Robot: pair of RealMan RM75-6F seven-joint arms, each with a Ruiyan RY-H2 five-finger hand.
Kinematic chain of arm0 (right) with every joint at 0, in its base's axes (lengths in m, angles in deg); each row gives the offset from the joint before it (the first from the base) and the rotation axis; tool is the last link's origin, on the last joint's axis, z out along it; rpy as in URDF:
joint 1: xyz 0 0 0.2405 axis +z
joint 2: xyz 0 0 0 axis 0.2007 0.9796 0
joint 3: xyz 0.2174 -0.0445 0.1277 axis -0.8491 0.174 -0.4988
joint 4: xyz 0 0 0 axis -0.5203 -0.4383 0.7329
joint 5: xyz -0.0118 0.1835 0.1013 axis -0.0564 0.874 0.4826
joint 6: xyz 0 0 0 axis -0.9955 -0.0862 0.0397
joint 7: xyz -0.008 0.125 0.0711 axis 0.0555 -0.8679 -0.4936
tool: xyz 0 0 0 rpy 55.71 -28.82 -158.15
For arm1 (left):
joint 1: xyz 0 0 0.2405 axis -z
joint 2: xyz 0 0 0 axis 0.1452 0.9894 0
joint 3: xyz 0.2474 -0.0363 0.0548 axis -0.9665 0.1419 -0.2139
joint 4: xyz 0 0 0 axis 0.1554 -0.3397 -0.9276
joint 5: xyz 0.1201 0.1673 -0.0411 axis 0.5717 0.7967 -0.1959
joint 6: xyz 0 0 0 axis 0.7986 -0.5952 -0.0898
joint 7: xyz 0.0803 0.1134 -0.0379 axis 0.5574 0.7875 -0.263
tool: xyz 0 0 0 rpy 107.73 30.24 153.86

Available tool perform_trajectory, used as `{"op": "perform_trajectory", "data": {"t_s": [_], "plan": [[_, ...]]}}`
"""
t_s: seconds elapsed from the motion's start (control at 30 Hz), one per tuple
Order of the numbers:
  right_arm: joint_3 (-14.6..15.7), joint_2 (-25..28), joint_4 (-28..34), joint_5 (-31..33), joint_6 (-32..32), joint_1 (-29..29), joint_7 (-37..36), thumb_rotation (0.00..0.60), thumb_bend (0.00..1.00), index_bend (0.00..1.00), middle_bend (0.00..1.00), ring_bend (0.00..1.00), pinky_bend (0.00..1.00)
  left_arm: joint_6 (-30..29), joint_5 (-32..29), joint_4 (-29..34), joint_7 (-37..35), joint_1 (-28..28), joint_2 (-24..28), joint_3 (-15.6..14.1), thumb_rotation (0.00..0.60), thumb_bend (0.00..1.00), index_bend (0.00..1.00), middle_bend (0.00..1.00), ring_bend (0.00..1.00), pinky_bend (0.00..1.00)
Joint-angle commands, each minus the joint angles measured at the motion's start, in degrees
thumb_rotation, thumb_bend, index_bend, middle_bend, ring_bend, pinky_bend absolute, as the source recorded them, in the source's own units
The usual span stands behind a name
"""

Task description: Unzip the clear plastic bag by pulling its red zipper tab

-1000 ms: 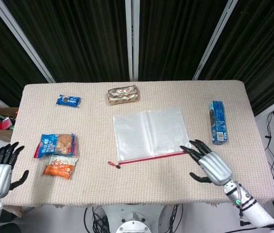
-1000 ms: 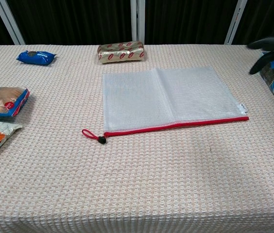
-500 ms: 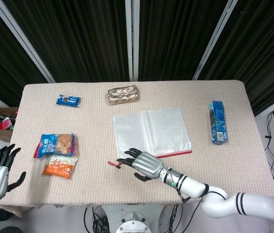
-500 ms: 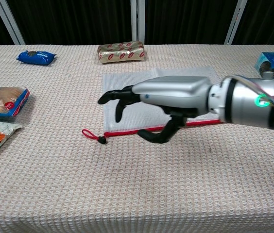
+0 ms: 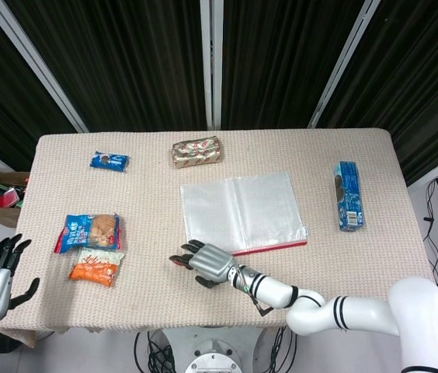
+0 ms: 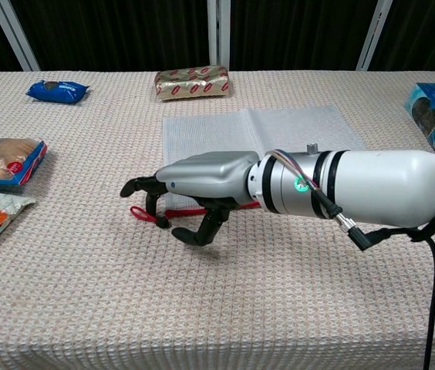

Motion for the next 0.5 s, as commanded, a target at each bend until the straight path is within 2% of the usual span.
{"op": "perform_trajectory", "data": {"t_s": [0.03,0.33,0.43,0.5], "plan": [[1.54,0.19,1.0,-1.92,-1.39,-0.31,-0.54,0.6,0.46,0.0,0.21,0.0,0.0,0.09,-0.11,-0.25,-0.26,-0.02,-0.16,0.05,0.6,0.3,0.14,0.06,0.03,0.1],[7.51,4.04,5.77,-10.61,-8.73,-3.72,-4.58,0.6,0.44,0.0,0.24,0.0,0.0,0.41,0.81,-0.63,-0.27,0.75,-0.73,0.29,0.6,0.3,0.14,0.06,0.03,0.1],[7.72,4.4,5.14,-12.53,-12.25,-4.58,-3.97,0.6,0.37,0.0,0.25,0.0,0.0,0.51,0.91,-0.68,-0.25,0.85,-0.82,0.28,0.6,0.3,0.14,0.06,0.03,0.1],[7.06,3.9,4.0,-13.06,-14.07,-4.68,-3.17,0.6,0.31,0.05,0.24,0.0,0.0,0.59,0.96,-0.61,-0.21,0.93,-0.81,0.29,0.6,0.3,0.14,0.06,0.03,0.1]]}}
